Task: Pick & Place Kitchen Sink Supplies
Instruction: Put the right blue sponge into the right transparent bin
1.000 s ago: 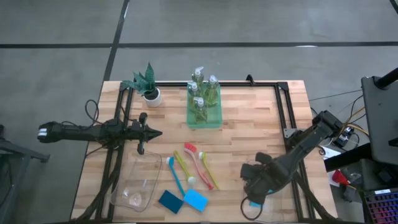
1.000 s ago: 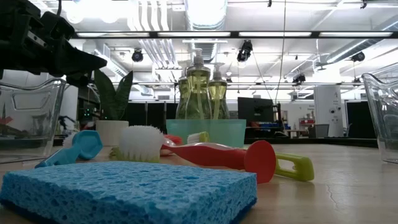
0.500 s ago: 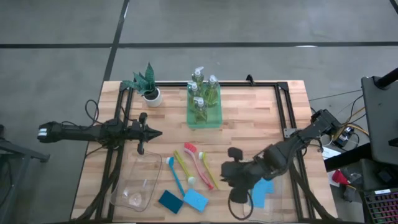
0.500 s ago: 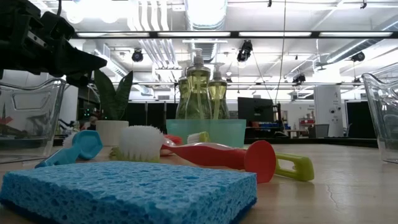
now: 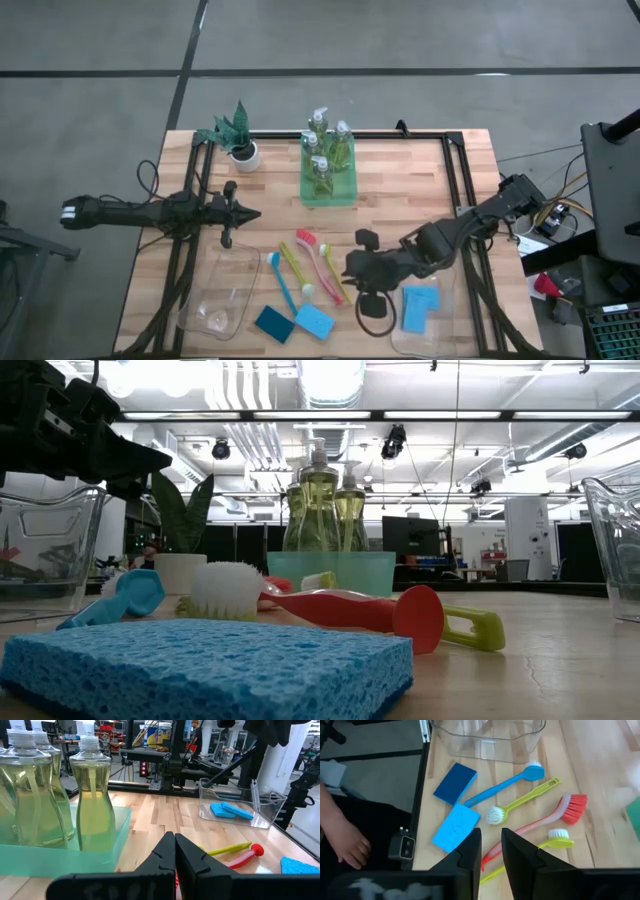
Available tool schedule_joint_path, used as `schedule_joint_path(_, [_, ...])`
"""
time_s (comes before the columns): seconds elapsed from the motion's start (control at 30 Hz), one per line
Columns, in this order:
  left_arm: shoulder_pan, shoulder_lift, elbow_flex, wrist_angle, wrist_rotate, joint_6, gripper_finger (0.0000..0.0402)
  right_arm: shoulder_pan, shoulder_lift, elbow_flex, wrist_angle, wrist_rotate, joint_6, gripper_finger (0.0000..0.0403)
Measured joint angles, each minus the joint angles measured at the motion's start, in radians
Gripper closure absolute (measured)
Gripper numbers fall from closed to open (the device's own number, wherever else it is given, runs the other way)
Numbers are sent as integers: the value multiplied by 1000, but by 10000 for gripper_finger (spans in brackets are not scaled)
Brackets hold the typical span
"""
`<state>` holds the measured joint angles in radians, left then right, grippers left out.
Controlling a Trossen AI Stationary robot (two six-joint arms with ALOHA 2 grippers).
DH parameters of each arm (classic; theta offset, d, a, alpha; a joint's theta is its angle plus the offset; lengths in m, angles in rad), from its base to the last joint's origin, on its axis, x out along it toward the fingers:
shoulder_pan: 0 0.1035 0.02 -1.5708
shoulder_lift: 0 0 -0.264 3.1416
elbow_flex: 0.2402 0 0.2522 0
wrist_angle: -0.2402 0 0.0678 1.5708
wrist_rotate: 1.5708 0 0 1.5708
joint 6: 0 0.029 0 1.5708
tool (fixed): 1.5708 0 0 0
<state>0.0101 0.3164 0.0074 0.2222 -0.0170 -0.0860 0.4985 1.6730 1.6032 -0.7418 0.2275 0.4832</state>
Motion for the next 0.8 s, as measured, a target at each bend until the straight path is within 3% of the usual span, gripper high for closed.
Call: schedule_joint_path(0.8, [1,0,0,-5,0,0,401,-2,55,-4,-2,0,-39,341])
